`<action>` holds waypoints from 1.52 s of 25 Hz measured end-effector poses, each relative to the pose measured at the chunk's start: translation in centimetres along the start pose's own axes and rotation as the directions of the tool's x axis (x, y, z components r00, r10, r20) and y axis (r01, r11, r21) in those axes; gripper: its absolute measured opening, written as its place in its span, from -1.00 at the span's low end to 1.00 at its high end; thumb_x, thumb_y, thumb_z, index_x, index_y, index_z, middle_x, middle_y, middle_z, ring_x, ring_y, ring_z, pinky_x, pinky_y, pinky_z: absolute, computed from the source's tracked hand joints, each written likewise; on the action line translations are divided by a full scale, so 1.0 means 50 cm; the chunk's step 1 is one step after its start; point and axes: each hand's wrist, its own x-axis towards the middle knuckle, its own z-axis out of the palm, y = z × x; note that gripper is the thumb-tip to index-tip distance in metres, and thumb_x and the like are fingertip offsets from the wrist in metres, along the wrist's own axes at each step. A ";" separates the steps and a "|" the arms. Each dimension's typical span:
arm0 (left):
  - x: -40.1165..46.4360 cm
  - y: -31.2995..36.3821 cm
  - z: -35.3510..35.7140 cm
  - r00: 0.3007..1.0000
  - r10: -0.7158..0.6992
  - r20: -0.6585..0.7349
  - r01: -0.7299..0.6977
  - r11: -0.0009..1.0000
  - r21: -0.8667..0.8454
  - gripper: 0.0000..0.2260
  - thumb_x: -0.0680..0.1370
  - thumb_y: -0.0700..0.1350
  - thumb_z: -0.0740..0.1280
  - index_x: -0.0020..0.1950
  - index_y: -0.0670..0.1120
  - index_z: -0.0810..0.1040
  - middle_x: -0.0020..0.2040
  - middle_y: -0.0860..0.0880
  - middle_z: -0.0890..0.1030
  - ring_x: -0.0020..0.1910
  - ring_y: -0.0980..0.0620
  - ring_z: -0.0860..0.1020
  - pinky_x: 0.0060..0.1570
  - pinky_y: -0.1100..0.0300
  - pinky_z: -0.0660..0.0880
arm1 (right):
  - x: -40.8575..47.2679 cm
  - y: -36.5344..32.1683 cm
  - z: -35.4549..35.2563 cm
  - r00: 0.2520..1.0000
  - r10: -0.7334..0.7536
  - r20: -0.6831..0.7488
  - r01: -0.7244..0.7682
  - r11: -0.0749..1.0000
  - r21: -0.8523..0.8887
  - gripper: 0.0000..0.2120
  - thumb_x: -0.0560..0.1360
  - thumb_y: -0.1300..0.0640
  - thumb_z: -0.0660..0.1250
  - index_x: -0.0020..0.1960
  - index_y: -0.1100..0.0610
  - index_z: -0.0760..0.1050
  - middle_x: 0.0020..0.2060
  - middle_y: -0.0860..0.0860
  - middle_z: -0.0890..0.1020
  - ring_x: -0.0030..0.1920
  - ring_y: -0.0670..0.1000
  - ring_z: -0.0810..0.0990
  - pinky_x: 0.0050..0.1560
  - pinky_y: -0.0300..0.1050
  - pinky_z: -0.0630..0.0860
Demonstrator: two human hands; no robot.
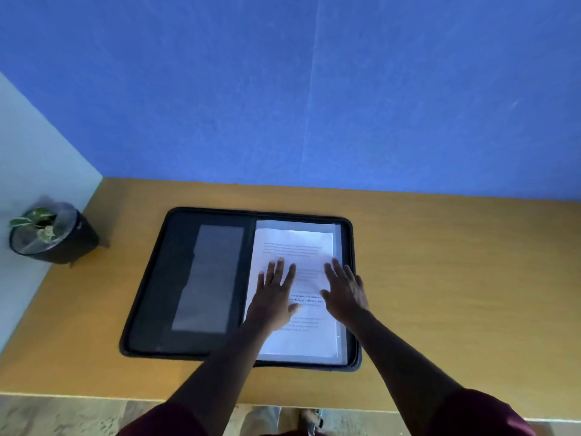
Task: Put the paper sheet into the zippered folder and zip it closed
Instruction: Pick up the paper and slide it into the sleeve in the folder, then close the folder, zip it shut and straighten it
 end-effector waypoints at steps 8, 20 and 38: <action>-0.116 -0.066 0.002 0.982 -0.162 -0.098 0.159 0.986 -0.042 -0.15 0.59 0.14 0.29 0.61 -0.05 -0.26 0.60 -0.17 -0.27 0.59 -0.20 -0.21 0.54 -0.10 -0.10 | -0.060 -0.012 0.011 0.998 0.006 0.063 -0.011 0.997 0.075 -0.27 0.57 -0.08 0.28 0.59 0.07 -0.01 0.61 0.04 -0.11 0.58 0.19 0.00 0.52 0.10 0.06; -0.175 -0.302 -0.068 0.907 -0.409 -0.102 0.406 0.913 -0.050 -0.13 0.57 0.10 0.34 0.61 -0.16 -0.16 0.60 -0.24 -0.21 0.58 -0.27 -0.20 0.56 -0.13 -0.06 | -0.066 -0.026 0.025 0.993 0.065 0.102 -0.080 0.987 0.141 -0.20 0.55 0.00 0.36 0.60 0.02 -0.05 0.61 0.01 -0.11 0.59 0.19 -0.06 0.52 0.15 0.13; -0.187 -0.474 -0.121 0.843 -0.538 0.019 0.530 0.821 -0.212 -0.19 0.56 0.10 0.35 0.60 -0.20 -0.05 0.53 -0.25 0.20 0.45 -0.28 0.26 0.36 -0.11 0.37 | -0.058 -0.049 0.031 0.982 0.110 0.154 -0.130 0.983 0.129 -0.16 0.57 0.10 0.33 0.61 0.04 -0.18 0.59 0.02 -0.17 0.57 0.23 -0.15 0.51 0.22 0.07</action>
